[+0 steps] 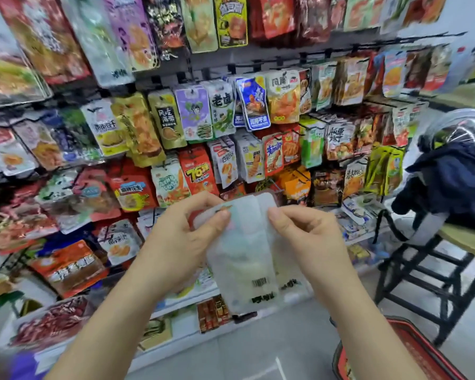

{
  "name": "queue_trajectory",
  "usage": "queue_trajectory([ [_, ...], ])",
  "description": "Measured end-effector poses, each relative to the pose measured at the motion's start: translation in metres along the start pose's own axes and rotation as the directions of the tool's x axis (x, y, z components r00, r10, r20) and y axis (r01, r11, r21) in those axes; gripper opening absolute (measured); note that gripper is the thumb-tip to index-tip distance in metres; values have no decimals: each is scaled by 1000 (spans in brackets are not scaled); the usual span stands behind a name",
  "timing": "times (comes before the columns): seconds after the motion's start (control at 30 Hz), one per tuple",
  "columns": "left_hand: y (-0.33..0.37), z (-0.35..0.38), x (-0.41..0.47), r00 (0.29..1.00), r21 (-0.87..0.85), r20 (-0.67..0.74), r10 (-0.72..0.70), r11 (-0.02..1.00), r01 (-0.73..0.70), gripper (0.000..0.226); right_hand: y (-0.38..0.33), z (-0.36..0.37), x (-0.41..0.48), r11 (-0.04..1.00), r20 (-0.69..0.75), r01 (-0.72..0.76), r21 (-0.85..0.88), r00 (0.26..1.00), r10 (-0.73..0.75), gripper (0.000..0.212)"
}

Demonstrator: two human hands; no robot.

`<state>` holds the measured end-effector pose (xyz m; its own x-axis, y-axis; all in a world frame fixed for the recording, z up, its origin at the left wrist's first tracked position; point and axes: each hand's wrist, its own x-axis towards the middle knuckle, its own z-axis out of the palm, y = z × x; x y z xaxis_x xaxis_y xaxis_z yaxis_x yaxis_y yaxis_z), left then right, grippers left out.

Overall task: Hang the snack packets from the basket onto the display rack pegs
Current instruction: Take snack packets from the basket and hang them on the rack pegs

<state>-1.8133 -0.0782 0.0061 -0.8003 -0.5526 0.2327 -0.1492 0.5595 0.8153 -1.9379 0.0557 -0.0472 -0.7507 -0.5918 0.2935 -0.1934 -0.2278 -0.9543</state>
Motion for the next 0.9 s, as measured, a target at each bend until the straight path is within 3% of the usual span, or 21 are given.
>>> queue_trajectory([
  [0.1, -31, -26, 2, 997, 70, -72, 2, 998, 3, 13, 12, 41, 9, 994, -5, 59, -90, 998, -60, 25],
  [0.2, -68, -52, 1, 989, 90, -144, -34, 995, 47, 13, 28, 77, 17, 987, -103, 67, -144, 991, -82, 24],
  [0.3, -102, -79, 1, 966, 45, -228, -119, 990, 133, 16, 38, 106, 27, 1000, -312, -16, -23, 950, 8, 35],
  [0.37, -117, -90, 1, 949, -2, -278, -146, 988, 152, 16, 41, 125, 31, 995, -372, -62, 78, 924, 87, 40],
  [0.5, -128, -80, 4, 941, -49, -306, -144, 990, 135, 16, 52, 181, 23, 987, -240, -155, 49, 957, 162, 24],
  [0.63, -136, -68, 14, 947, -52, -286, -148, 989, 139, 17, 65, 221, 20, 964, -179, -229, 134, 951, 251, 28],
  [0.7, -137, -71, 18, 967, -11, -197, -158, 987, 159, 21, 66, 223, 27, 930, -162, -283, 237, 932, 325, 32],
  [0.77, -138, -75, 21, 981, 41, -92, -172, 984, 176, 40, 66, 220, 32, 897, -96, -304, 321, 932, 350, 21],
  [0.9, -144, -76, 32, 976, -48, 60, -208, 976, 211, 60, 72, 216, 44, 905, -43, -322, 279, 937, 346, 24],
])
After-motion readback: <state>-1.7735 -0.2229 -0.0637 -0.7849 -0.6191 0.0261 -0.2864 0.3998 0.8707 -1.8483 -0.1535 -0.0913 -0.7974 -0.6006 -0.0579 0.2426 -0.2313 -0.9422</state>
